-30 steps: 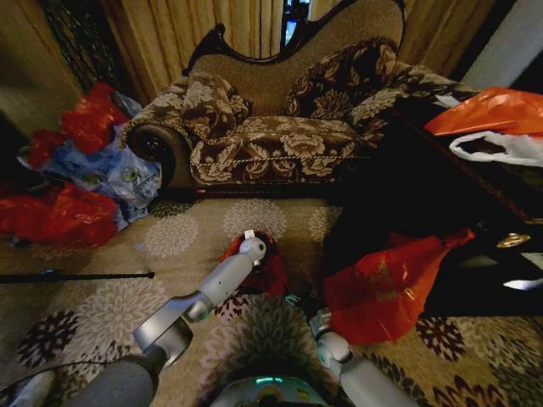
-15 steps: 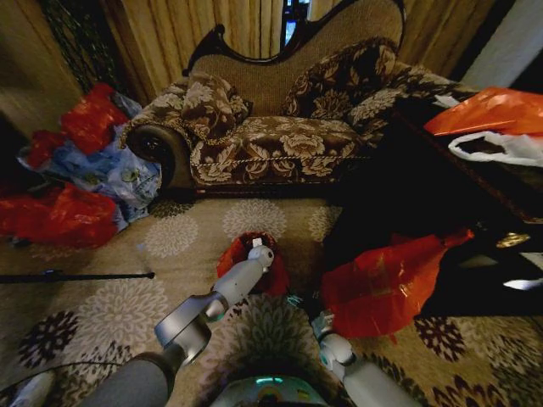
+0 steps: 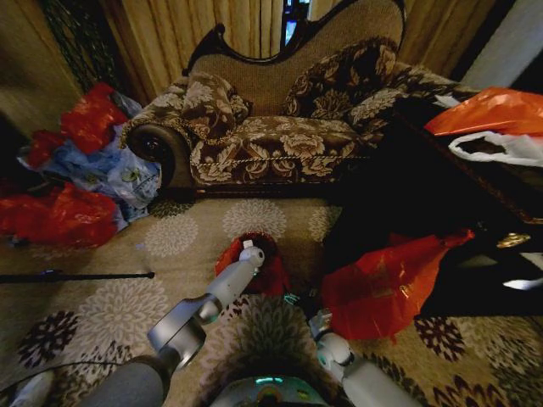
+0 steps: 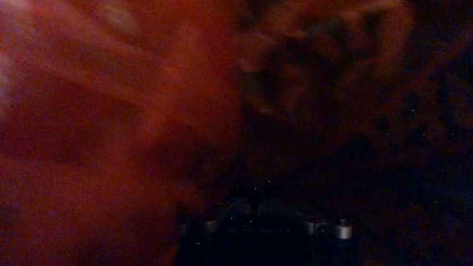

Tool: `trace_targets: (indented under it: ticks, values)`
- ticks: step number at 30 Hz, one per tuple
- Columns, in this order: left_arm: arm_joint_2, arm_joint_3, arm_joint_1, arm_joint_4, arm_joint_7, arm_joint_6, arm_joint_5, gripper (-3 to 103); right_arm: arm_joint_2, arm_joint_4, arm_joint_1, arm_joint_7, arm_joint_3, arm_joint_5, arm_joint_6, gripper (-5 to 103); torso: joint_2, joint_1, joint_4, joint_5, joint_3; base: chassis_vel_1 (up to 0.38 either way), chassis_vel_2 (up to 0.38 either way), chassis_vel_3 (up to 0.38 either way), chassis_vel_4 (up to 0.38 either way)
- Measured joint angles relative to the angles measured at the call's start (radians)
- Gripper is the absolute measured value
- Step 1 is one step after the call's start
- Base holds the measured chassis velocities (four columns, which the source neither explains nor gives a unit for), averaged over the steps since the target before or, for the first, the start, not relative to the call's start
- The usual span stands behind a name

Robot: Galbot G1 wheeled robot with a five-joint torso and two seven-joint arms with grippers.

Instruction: Place a garbage bag over the trash bin.

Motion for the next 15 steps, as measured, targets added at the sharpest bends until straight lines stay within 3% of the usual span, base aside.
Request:
trace_targets:
  ticks: [3, 8, 15]
  values:
    - [0.004, -0.022, -0.009, 0.004, 0.031, -0.013, 0.05, 0, 0.002, 0.0, 0.004, 0.002, -0.004, 0.0, -0.001, 100, 0.0, 0.0, 0.0001, 0.0002, 0.0, 0.0, 0.0, 0.0, 0.0]
    - [-0.003, -0.024, -0.045, 0.01, 0.154, -0.031, 0.153, 0, 0.012, -0.003, 0.004, 0.002, -0.01, -0.002, -0.002, 100, 0.0, 0.0, 0.0002, 0.0004, 0.0, 0.0, 0.0, 0.0, 0.0]
    - [-0.055, -0.003, -0.032, 0.022, 0.145, -0.007, 0.159, 0, 0.017, -0.001, 0.005, 0.008, -0.027, -0.004, -0.002, 100, 0.0, 0.0, -0.0003, 0.0004, 0.0, 0.0, 0.0, 0.0, 0.0]
